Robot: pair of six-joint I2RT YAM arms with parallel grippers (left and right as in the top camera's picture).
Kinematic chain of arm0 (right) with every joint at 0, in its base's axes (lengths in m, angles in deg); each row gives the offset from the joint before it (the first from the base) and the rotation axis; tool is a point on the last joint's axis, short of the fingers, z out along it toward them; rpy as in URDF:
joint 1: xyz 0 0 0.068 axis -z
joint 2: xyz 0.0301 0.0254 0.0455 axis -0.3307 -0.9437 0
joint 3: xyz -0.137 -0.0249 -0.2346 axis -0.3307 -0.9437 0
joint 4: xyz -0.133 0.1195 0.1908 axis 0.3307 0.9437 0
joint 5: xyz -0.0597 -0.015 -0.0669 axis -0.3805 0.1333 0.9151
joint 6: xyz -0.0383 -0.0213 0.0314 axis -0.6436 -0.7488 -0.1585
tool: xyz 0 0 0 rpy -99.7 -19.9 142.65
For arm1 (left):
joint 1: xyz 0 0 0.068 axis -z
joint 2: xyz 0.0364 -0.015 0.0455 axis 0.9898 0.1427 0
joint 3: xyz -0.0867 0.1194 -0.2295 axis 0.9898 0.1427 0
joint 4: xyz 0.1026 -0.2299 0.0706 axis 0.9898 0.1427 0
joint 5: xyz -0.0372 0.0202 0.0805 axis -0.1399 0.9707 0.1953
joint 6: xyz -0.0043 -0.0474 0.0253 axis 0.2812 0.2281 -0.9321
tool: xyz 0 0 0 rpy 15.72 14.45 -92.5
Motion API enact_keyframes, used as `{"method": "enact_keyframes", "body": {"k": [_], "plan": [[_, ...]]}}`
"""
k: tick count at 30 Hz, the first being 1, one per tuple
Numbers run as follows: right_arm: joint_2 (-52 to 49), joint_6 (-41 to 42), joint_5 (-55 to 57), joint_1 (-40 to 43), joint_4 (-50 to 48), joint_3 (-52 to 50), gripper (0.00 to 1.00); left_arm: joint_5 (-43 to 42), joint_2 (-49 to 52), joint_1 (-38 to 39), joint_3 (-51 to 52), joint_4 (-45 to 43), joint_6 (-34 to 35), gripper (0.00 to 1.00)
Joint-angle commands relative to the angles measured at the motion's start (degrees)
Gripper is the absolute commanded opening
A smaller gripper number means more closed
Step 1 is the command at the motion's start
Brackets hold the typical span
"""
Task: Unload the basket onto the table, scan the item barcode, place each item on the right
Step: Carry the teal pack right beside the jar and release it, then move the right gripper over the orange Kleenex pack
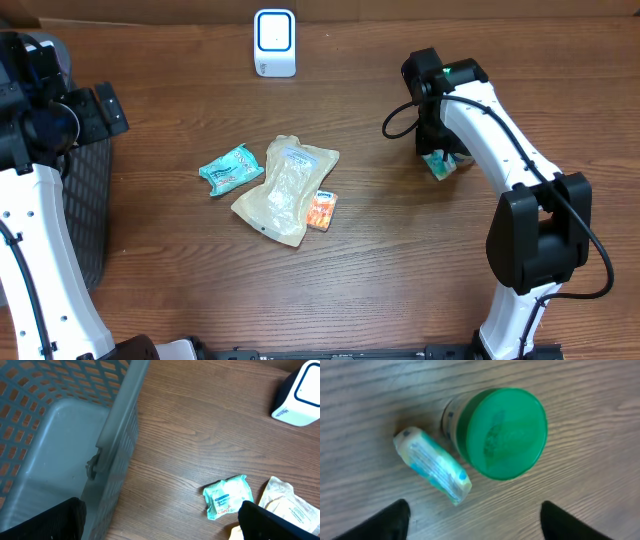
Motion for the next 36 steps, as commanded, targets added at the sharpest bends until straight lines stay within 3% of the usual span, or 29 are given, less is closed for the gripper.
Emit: {"method": "enact_keyframes", "body": {"k": [1, 5, 9, 15, 19, 23, 29, 36], "plan": [[0.33, -0.24, -3.65, 0.2, 1.29, 0.57, 0.83, 0.07, 0.13, 0.02, -1.18, -0.07, -1.29, 1.0], [0.39, -0.22, -12.15, 0.2, 4.87, 3.17, 0.83, 0.07, 0.13, 0.02, -1.18, -0.07, -1.27, 1.0], [0.39, -0.24, -29.44, -0.15, 5.16, 4.15, 0.8, 0.07, 0.13, 0.02, -1.18, -0.04, -1.29, 0.99], [0.37, -0.22, -44.44, -3.1, 0.59, 0.61, 0.47, 0.07, 0.13, 0.02, -1.18, -0.07, -1.27, 0.99], [0.37, -0.17, -48.3, -7.1, -1.57, -2.51, 0.37, 0.07, 0.13, 0.02, -1.18, -0.04, -1.29, 1.0], [0.37, 2.29, -49.0, -11.78, -4.98, -4.92, 0.2, 0.07, 0.13, 0.02, -1.18, -0.07, -1.29, 1.0], [0.37, 12.04, -48.11, -17.86, -15.69, -11.47, 0.04, 0.07, 0.13, 0.02, -1.18, -0.04, -1.27, 0.99], [0.37, 18.49, -48.11, -20.35, -25.73, -18.16, 0.04, 0.07, 0.13, 0.02, -1.18, -0.07, -1.29, 1.0]]}}
